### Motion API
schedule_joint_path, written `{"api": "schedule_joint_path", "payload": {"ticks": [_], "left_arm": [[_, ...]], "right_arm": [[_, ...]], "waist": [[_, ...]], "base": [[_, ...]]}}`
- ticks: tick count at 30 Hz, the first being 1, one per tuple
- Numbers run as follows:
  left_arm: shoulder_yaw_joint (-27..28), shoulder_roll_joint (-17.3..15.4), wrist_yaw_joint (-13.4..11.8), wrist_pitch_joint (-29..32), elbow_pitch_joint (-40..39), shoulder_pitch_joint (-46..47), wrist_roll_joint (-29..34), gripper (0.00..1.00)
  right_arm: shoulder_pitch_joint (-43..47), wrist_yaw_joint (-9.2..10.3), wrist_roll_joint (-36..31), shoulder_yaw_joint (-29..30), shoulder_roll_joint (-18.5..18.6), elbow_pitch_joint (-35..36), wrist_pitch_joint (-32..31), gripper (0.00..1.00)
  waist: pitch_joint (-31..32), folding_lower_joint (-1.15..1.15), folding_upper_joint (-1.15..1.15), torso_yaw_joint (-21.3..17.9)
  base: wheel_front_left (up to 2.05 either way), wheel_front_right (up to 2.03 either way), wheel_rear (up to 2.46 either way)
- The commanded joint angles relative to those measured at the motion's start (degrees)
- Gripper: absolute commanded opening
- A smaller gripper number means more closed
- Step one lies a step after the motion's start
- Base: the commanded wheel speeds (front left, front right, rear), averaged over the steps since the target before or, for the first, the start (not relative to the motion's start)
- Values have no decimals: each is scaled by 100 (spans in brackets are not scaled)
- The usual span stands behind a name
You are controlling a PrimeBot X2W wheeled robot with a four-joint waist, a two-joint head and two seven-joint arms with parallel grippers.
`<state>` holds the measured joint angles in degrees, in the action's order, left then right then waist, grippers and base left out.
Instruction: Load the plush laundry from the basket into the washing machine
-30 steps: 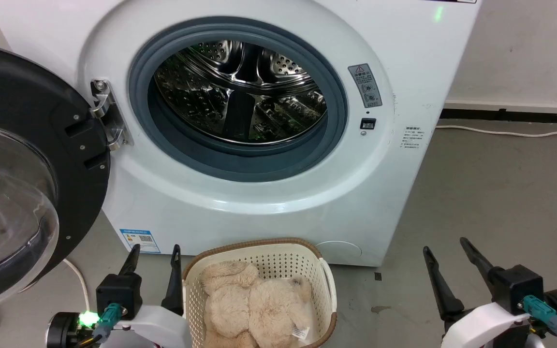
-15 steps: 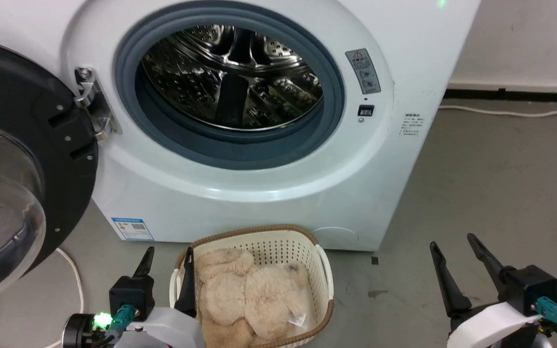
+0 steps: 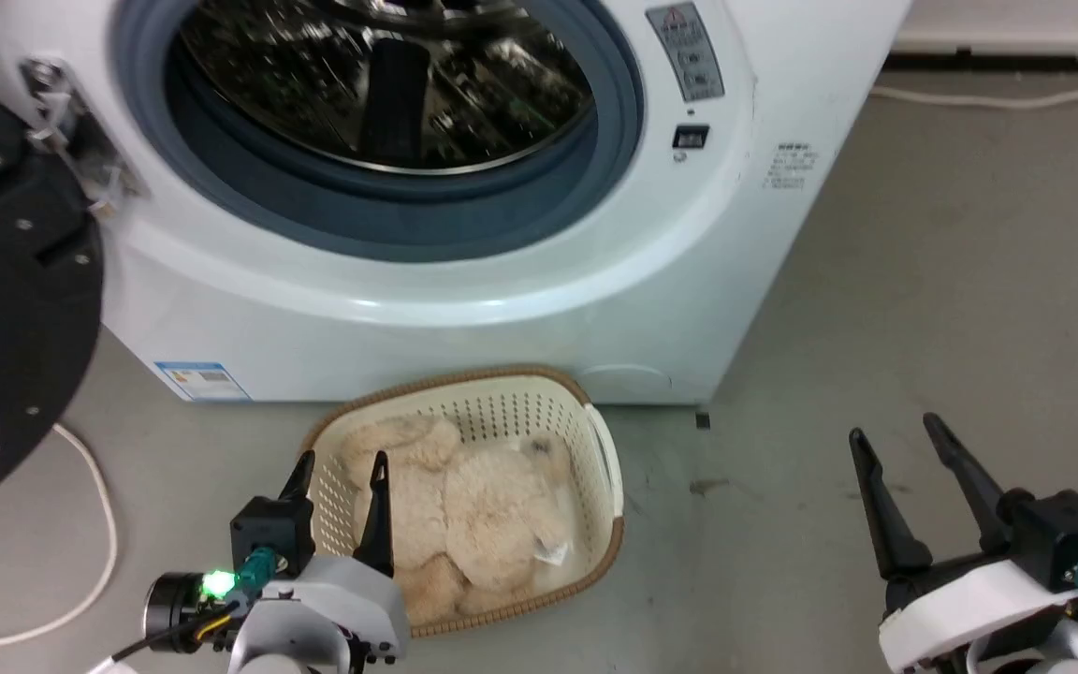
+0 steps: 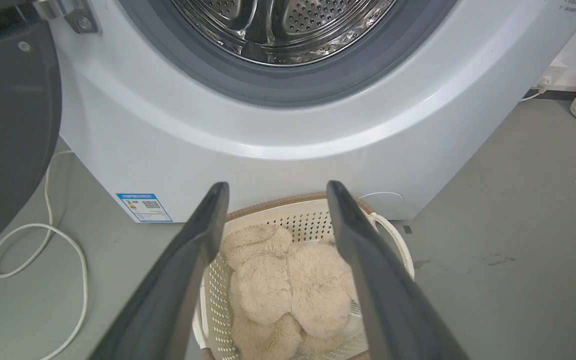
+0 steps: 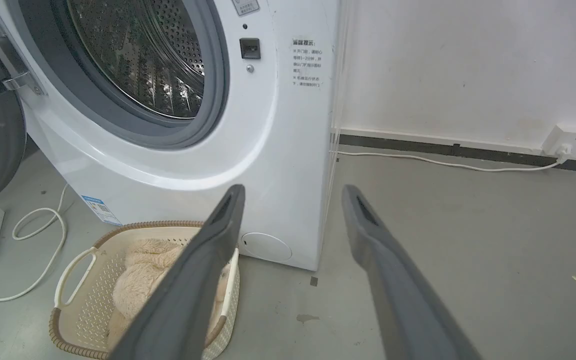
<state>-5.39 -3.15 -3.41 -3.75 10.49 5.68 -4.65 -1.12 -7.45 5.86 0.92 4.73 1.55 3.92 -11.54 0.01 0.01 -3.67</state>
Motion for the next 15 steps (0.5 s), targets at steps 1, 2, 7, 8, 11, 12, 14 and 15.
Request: {"api": "schedule_joint_path", "payload": {"ticks": [1,2,7,8,11,12,14,15], "left_arm": [[-42,-62,-34,-69,160,172,-69,100],[-48,-79,-34,-81,233,224,-89,100],[-83,-147,-50,-102,575,489,-195,100],[-94,-160,-47,-107,637,544,-217,100],[-125,-185,-26,-128,823,702,-294,100],[-137,-192,-19,-131,891,751,-318,100],[-174,-207,0,-131,1036,848,-359,100],[-185,-211,9,-136,1109,895,-388,100]], "right_arm": [[-131,-1,95,16,37,47,58,100],[-153,-1,117,15,41,51,70,100],[-243,-1,233,18,77,73,128,100],[-259,-1,255,21,85,75,140,100],[-308,-1,320,37,95,76,176,100],[-324,-1,340,39,97,80,188,100],[-356,-1,378,32,107,89,212,100],[-372,-1,398,26,113,94,224,100]], "waist": [[-179,-1,-1,-79],[-232,-1,-1,-96],[-485,-1,-1,-178],[-535,-1,-1,-196],[-678,-1,-1,-250],[-723,-1,-1,-268],[-814,-1,-1,-305],[-858,-1,-1,-323]], "base": [[0,0,0],[0,0,0],[0,0,0],[0,0,0],[0,0,0],[0,0,0],[0,0,0],[0,0,0]]}}
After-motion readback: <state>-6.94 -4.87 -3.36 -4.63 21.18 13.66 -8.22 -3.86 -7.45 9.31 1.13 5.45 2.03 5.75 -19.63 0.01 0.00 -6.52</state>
